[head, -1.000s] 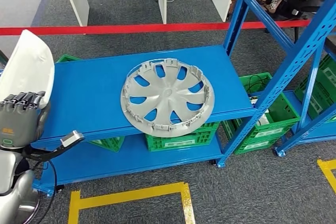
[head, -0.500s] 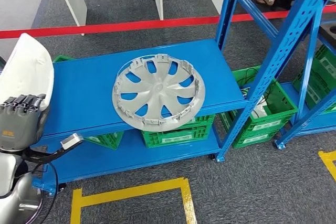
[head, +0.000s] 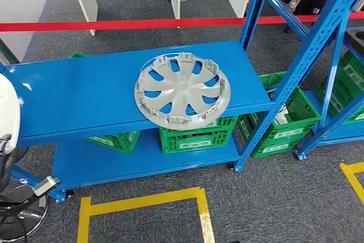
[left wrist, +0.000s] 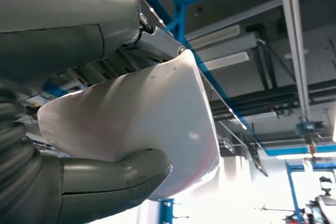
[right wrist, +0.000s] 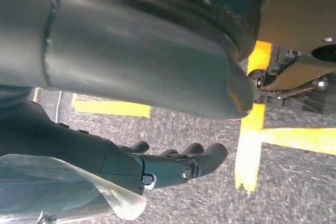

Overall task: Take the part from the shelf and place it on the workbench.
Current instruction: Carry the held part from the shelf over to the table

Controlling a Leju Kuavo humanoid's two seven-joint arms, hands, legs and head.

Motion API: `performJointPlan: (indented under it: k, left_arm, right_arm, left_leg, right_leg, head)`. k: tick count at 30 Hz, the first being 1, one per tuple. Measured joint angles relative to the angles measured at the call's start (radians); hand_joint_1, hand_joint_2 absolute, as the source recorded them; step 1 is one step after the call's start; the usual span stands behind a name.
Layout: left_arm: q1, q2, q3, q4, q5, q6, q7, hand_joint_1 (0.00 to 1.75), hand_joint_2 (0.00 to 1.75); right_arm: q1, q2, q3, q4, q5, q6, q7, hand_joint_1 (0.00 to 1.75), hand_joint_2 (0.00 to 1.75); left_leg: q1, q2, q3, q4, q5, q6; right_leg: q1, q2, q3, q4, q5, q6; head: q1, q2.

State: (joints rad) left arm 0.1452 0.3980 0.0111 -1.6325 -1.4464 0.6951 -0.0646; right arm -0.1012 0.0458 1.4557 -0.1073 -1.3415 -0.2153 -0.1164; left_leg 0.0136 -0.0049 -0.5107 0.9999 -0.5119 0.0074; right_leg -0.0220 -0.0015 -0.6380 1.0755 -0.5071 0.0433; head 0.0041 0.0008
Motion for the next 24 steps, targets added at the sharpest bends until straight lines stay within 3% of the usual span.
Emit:
performJointPlan:
  k: [2, 3, 4, 5, 6, 8, 10, 11, 13, 14, 15, 16, 18, 19, 20, 21, 23, 24]
  left_arm:
    - [0.015, -0.009, 0.023, -0.011, -0.001, 0.001, -0.004, 1.75, 1.75]
    - [0.02, -0.014, 0.031, -0.014, -0.001, 0.001, -0.005, 1.75, 1.75]
    - [0.025, -0.017, 0.037, -0.015, -0.002, 0.001, -0.005, 1.75, 1.75]
    - [0.029, -0.021, 0.042, -0.015, -0.001, 0.001, -0.005, 1.75, 1.75]
    - [0.033, -0.023, 0.047, -0.015, -0.001, 0.001, -0.005, 1.75, 1.75]
    - [0.04, -0.026, 0.057, -0.015, 0.002, 0.001, -0.005, 1.75, 1.75]
    - [0.044, -0.027, 0.066, -0.016, 0.004, 0.002, -0.006, 1.75, 1.75]
    - [0.045, -0.028, 0.069, -0.016, 0.005, 0.002, -0.006, 1.75, 1.75]
    - [0.049, -0.028, 0.074, -0.017, 0.005, 0.002, -0.006, 1.75, 1.75]
    - [0.052, -0.028, 0.076, -0.018, 0.006, 0.002, -0.006, 1.75, 1.75]
    - [0.055, -0.027, 0.079, -0.018, 0.007, 0.003, -0.006, 1.75, 1.75]
    - [0.057, -0.027, 0.082, -0.018, 0.009, 0.003, -0.006, 1.75, 1.75]
    - [0.057, -0.029, 0.086, -0.018, 0.015, 0.003, -0.006, 1.75, 1.75]
    - [0.057, -0.03, 0.087, -0.018, 0.02, 0.003, -0.008, 1.75, 1.75]
    - [0.057, -0.031, 0.088, -0.018, 0.024, 0.003, -0.009, 1.75, 1.75]
    - [0.057, -0.032, 0.089, -0.018, 0.027, 0.003, -0.01, 1.75, 1.75]
    - [0.057, -0.033, 0.09, -0.018, 0.031, 0.003, -0.015, 1.75, 1.75]
    - [0.056, -0.034, 0.091, -0.018, 0.033, 0.003, -0.017, 1.75, 1.75]
  right_arm:
    - [-0.001, 0.0, 0.0, 0.0, -0.005, 0.0, -0.001, 0.0, 0.0]
    - [-0.001, 0.0, 0.0, 0.0, -0.007, 0.0, -0.003, 0.0, 0.0]
    - [-0.002, 0.0, 0.0, 0.0, -0.011, 0.0, -0.006, 0.0, 0.0]
    - [-0.002, 0.0, 0.0, 0.0, -0.013, 0.0, -0.009, 0.0, 0.0]
    - [-0.002, 0.0, 0.0, 0.0, -0.016, 0.0, -0.013, 0.0, 0.0]
    - [-0.004, 0.0, 0.0, 0.0, -0.02, 0.0, -0.021, 0.0, 0.0]
    - [-0.007, -0.001, 0.0, 0.001, -0.024, 0.0, -0.026, 0.0, 0.0]
    - [-0.008, -0.002, 0.0, 0.001, -0.025, 0.0, -0.027, 0.0, 0.0]
    - [-0.008, 0.001, 0.0, 0.0, -0.026, 0.0, -0.028, 0.0, 0.0]
    - [-0.006, 0.002, 0.0, 0.0, -0.026, 0.0, -0.028, 0.0, 0.0]
    - [-0.005, 0.003, 0.0, 0.0, -0.026, 0.0, -0.027, 0.0, 0.0]
    - [-0.004, 0.004, 0.0, 0.0, -0.026, 0.001, -0.027, 0.0, 0.0]
    - [-0.004, 0.005, 0.0, 0.0, -0.024, 0.002, -0.026, 0.0, 0.0]
    - [-0.004, 0.006, 0.0, 0.0, -0.024, 0.002, -0.026, 0.0, 0.0]
    - [-0.004, 0.007, 0.0, 0.0, -0.023, 0.002, -0.026, 0.0, 0.0]
    - [-0.004, 0.008, 0.0, 0.0, -0.023, 0.002, -0.026, 0.0, 0.0]
    - [-0.004, 0.009, 0.0, 0.0, -0.023, 0.004, -0.026, 0.0, 0.0]
    - [-0.005, 0.01, 0.0, 0.0, -0.023, 0.004, -0.026, 0.0, 0.0]
  left_leg:
    - [-0.004, 0.002, -0.024, 0.001, 0.02, 0.013]
    - [-0.007, 0.002, -0.037, 0.001, 0.03, 0.017]
    - [-0.011, 0.002, -0.052, 0.002, 0.041, 0.019]
    - [-0.016, 0.002, -0.066, 0.003, 0.051, 0.021]
    - [-0.02, 0.001, -0.08, 0.003, 0.061, 0.021]
    - [-0.028, 0.001, -0.099, 0.005, 0.079, 0.02]
    - [-0.032, 0.002, -0.111, 0.008, 0.099, 0.015]
    - [-0.031, 0.002, -0.117, 0.007, 0.109, 0.011]
    - [-0.029, 0.002, -0.128, 0.004, 0.126, 0.002]
    - [-0.029, 0.002, -0.134, 0.009, 0.115, -0.004]
    - [-0.028, 0.001, -0.142, 0.03, 0.084, -0.011]
    - [-0.024, 0.001, -0.153, 0.069, 0.033, -0.018]
    - [-0.014, 0.001, -0.17, 0.192, -0.066, -0.032]
    - [-0.009, 0.002, -0.172, 0.249, -0.083, -0.038]
    - [-0.005, 0.002, -0.165, 0.283, -0.074, -0.044]
    - [0.0, 0.002, -0.144, 0.285, -0.045, -0.049]
    - [0.009, 0.002, -0.06, 0.188, 0.002, -0.059]
    - [0.009, 0.001, -0.009, 0.113, -0.001, -0.06]
  right_leg:
    - [0.002, 0.0, -0.033, 0.114, -0.099, 0.001]
    - [0.003, 0.0, -0.044, 0.175, -0.131, 0.0]
    - [0.004, 0.0, -0.046, 0.217, -0.139, -0.002]
    - [0.006, 0.0, -0.035, 0.231, -0.126, -0.006]
    - [0.009, 0.0, -0.006, 0.209, -0.097, -0.012]
    - [0.022, 0.002, 0.098, 0.077, -0.052, -0.033]
    - [0.032, 0.003, 0.194, -0.066, -0.057, -0.046]
    - [0.035, 0.002, 0.216, -0.104, -0.064, -0.047]
    - [0.033, -0.001, 0.204, -0.121, -0.054, -0.047]
    - [0.03, -0.003, 0.192, -0.124, -0.042, -0.051]
    - [0.027, -0.006, 0.178, -0.127, -0.029, -0.055]
    - [0.023, -0.01, 0.166, -0.13, -0.018, -0.059]
    - [0.023, -0.014, 0.142, -0.127, 0.005, -0.062]
    - [0.022, -0.016, 0.127, -0.123, 0.016, -0.061]
    - [0.021, -0.017, 0.112, -0.117, 0.027, -0.059]
    - [0.019, -0.019, 0.093, -0.109, 0.036, -0.056]
    - [0.014, -0.02, 0.057, -0.089, 0.048, -0.046]
    - [0.014, -0.019, 0.043, -0.077, 0.053, -0.041]
  head:
    - [0.005, 0.0]
    - [0.007, 0.0]
    - [0.008, 0.0]
    - [0.009, 0.0]
    - [0.009, 0.0]
    - [0.009, 0.0]
    - [0.009, 0.0]
    - [0.009, 0.0]
    - [0.012, 0.0]
    - [0.012, 0.0]
    - [0.012, 0.0]
    - [0.012, 0.0]
    - [0.01, 0.0]
    - [0.01, 0.0]
    - [0.01, 0.0]
    - [0.01, 0.0]
    - [0.009, 0.0]
    - [0.01, 0.0]
